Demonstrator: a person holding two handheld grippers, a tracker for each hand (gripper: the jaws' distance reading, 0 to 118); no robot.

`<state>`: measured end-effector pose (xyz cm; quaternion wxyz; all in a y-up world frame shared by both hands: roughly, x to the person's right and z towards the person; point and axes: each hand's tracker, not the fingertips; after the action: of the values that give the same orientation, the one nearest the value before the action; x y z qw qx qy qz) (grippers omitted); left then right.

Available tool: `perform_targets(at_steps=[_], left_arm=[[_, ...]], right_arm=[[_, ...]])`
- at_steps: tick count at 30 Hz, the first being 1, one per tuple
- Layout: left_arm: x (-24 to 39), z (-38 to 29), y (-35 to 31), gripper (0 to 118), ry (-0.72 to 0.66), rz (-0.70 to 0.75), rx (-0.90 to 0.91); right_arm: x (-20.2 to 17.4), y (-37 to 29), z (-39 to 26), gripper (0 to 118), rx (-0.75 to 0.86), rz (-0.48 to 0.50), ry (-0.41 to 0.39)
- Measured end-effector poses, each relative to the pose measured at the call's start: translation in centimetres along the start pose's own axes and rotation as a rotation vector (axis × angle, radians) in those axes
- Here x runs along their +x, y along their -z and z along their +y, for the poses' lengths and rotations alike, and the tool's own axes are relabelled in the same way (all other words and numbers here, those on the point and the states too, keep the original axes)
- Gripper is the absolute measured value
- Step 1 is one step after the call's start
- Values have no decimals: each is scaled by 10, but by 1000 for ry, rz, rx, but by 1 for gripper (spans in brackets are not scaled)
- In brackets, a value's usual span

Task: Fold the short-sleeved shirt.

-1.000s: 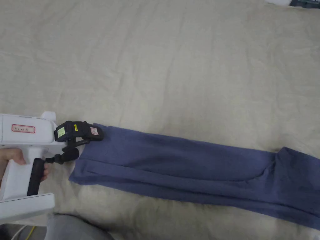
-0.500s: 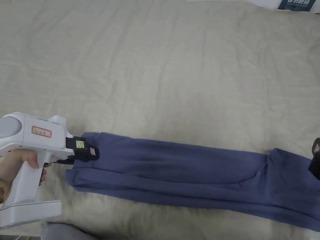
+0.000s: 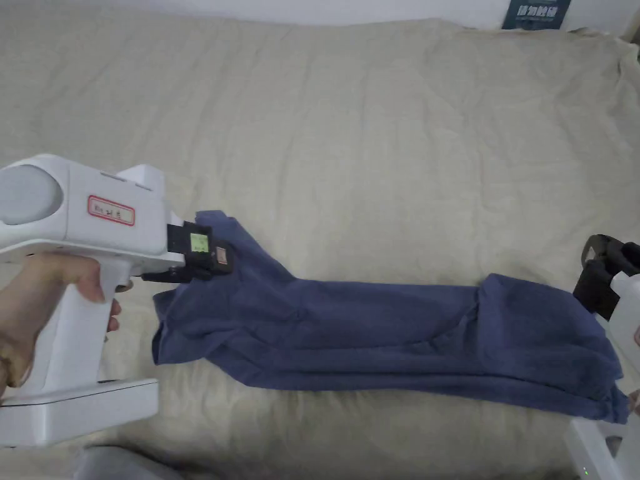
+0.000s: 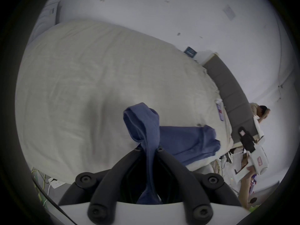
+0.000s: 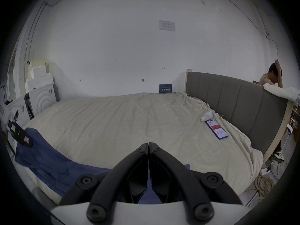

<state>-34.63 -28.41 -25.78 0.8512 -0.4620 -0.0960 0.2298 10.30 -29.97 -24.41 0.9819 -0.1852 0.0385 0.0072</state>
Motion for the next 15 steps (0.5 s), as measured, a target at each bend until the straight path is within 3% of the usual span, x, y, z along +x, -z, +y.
perform_targets(at_steps=[8,15], left_arm=[[93,-15,99,3,-42,-73,-40],[133,-36,196,3,-32,38,-112]], right_arm=[[26,-23,-5,0,25,-21,34],[50,-40,-12,0,19,-74,57]])
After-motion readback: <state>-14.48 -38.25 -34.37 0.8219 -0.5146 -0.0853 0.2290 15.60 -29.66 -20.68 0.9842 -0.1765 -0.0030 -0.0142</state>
